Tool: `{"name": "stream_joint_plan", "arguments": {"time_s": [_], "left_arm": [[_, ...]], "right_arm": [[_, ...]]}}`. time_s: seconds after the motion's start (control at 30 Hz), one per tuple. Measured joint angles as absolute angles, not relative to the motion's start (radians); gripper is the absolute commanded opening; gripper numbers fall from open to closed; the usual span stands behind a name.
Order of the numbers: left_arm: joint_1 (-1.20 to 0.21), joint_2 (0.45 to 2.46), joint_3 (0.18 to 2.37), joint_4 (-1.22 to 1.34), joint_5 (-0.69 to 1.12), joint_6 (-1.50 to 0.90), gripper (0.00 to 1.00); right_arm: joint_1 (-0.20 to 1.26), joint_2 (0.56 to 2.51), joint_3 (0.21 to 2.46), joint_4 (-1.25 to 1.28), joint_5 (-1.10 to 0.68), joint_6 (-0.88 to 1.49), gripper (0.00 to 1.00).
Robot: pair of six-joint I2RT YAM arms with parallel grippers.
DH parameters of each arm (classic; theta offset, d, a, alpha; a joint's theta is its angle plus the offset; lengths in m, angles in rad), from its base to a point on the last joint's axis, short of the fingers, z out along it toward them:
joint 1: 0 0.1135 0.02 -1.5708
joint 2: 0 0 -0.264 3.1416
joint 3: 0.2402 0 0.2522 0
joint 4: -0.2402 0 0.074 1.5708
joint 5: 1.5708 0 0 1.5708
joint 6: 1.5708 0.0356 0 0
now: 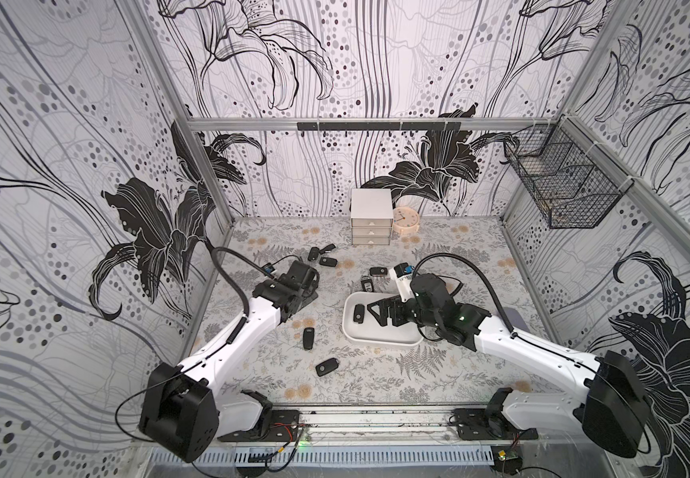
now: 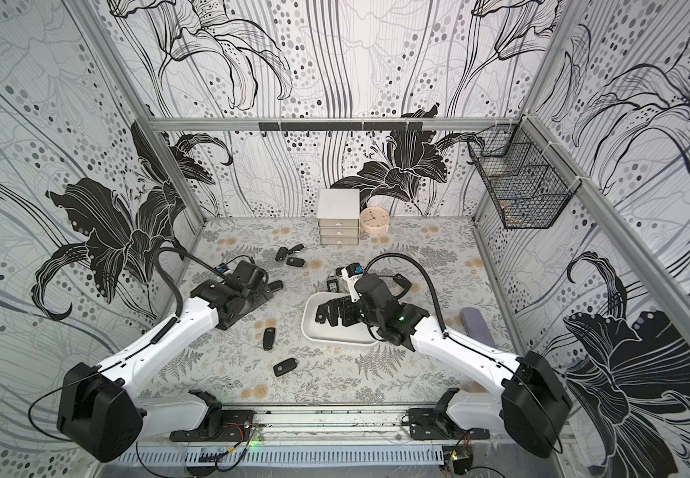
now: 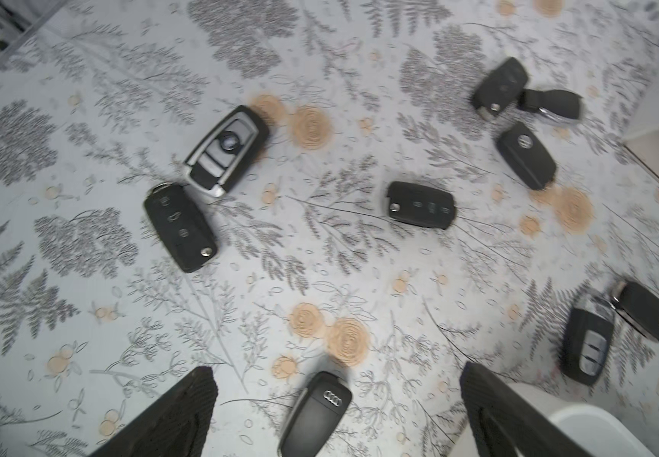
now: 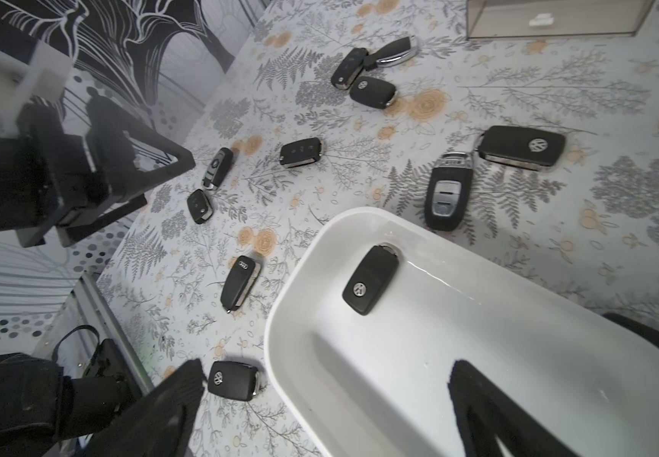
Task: Place the car key into the storage box
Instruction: Pick up the car key from the center of the board.
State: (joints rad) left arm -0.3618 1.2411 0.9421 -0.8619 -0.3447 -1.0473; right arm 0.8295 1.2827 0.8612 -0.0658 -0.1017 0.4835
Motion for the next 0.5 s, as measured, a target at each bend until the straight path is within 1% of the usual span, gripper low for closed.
{"name": "stream_joint_plan", "arguments": {"time_s": [0.2, 0.4, 0.43, 0.5], "left_arm": [[-0.209, 1.145, 0.826, -0.861, -0.282, -1.053, 0.99], [-0.073, 1.181, 0.799, -0.839, -0.213, -1.020, 1.00], [-0.052, 1.197, 0.799, -0.828, -0.200, -1.010, 0.98], [-0.020, 1.229, 0.799, -0.802, -0.180, -0.994, 0.93]], "right_arm": [[0.873, 1.357, 0.917, -0.032, -0.141, 0.477, 1.00], [0.912, 1.397, 0.944, -0.017, -0.166, 0.476, 1.00], [0.916, 1.401, 0.947, -0.017, -0.170, 0.475, 1.00], [0.920, 1.404, 0.948, -0.017, -0.173, 0.469, 1.00]]}}
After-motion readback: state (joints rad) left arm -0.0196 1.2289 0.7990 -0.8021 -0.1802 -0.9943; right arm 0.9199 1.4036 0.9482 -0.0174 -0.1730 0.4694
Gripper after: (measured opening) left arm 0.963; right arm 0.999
